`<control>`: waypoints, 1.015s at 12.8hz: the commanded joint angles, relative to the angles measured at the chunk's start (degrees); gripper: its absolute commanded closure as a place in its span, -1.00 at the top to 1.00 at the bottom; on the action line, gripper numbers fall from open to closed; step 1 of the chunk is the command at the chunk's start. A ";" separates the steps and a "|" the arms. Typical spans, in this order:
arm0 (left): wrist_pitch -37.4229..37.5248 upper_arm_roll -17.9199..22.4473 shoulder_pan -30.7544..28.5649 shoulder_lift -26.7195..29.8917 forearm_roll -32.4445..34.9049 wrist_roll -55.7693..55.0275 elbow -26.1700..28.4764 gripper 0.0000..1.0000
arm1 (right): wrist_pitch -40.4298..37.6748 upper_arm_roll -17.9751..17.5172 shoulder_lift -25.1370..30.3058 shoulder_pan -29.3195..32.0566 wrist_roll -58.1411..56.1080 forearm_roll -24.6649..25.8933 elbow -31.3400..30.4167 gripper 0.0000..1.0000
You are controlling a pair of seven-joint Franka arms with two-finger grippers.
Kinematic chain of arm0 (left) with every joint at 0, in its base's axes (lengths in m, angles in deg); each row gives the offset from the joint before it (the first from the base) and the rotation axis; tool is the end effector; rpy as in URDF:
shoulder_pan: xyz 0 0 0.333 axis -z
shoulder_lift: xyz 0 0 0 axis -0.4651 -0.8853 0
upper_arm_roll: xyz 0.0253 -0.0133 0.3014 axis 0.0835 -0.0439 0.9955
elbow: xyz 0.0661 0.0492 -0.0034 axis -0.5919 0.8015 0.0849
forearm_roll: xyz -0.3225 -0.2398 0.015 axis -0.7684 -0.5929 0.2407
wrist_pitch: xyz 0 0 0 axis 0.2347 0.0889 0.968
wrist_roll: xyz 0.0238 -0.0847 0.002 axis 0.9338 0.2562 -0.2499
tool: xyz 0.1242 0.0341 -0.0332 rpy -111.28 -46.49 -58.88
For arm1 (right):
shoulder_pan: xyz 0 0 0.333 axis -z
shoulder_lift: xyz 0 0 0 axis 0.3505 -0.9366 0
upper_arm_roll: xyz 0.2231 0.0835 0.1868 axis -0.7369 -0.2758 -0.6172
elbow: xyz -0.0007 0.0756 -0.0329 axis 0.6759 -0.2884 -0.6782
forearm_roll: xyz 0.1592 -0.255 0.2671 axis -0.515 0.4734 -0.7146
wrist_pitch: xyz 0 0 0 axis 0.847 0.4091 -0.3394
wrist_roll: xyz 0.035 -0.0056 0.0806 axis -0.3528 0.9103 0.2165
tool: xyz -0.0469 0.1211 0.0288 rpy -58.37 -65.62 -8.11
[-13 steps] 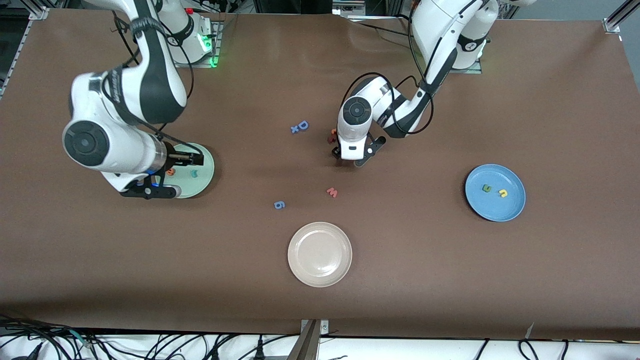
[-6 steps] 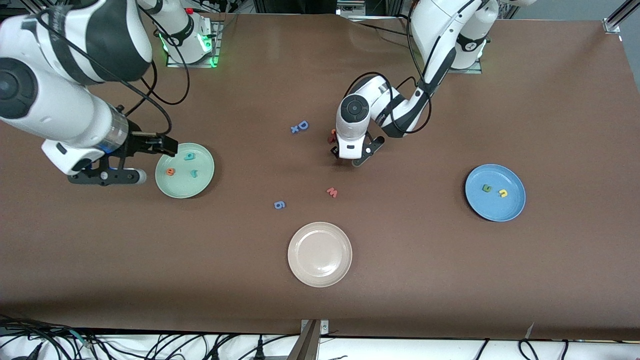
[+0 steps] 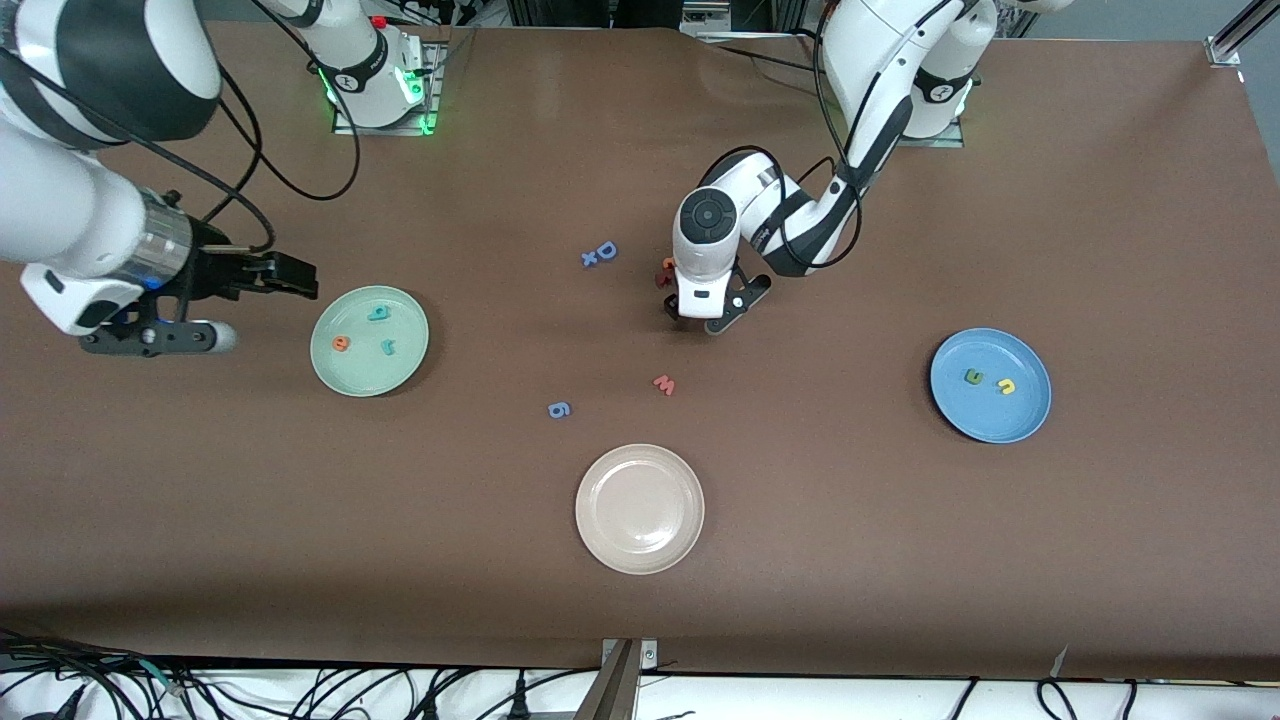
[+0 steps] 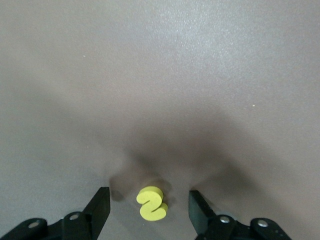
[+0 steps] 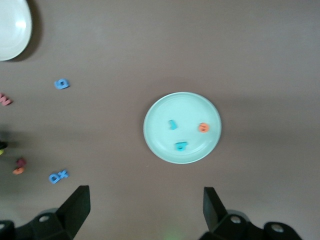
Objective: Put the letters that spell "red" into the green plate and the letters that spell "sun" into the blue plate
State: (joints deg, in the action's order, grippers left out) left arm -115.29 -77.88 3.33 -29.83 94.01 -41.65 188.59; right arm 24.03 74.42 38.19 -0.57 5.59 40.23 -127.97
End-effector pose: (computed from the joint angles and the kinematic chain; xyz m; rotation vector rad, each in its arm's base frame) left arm 0.4287 -0.4255 0.1203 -2.8450 -1.1002 0.1977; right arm 0.6103 0.0976 0.5132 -3.0959 0.0020 0.2261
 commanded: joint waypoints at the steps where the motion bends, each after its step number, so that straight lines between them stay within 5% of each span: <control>1: 0.17 0.26 -0.11 -0.71 2.54 -1.73 0.53 0.33 | 3.12 -6.07 5.87 5.15 -0.63 5.74 -4.62 1.00; 3: 0.17 0.26 -0.11 -0.71 2.54 -1.73 0.53 0.17 | 3.57 -9.78 8.94 9.46 -0.37 7.44 -7.07 1.00; 6: 0.17 0.26 -0.03 -0.71 2.54 -1.73 0.44 -0.07 | 7.50 -10.14 16.23 12.99 -0.63 6.91 -16.38 1.00; 8: 0.17 0.17 -0.03 -0.71 2.54 -1.73 0.44 -0.20 | 8.58 -12.14 16.96 14.14 -0.90 7.17 -16.58 1.00; 10: 0.17 0.17 -0.03 -0.71 2.54 -1.73 0.35 -0.39 | 8.58 -18.72 16.78 20.44 -0.81 7.35 -16.14 1.00; 13: 0.25 0.17 -0.11 -0.62 2.54 -1.21 0.26 -0.65 | 8.41 -19.81 16.96 21.17 -0.55 7.53 -16.05 1.00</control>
State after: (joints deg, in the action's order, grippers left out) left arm -114.24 -77.78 3.30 -29.84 94.13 -41.75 188.68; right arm 31.41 56.04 53.72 18.89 5.08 46.97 -142.40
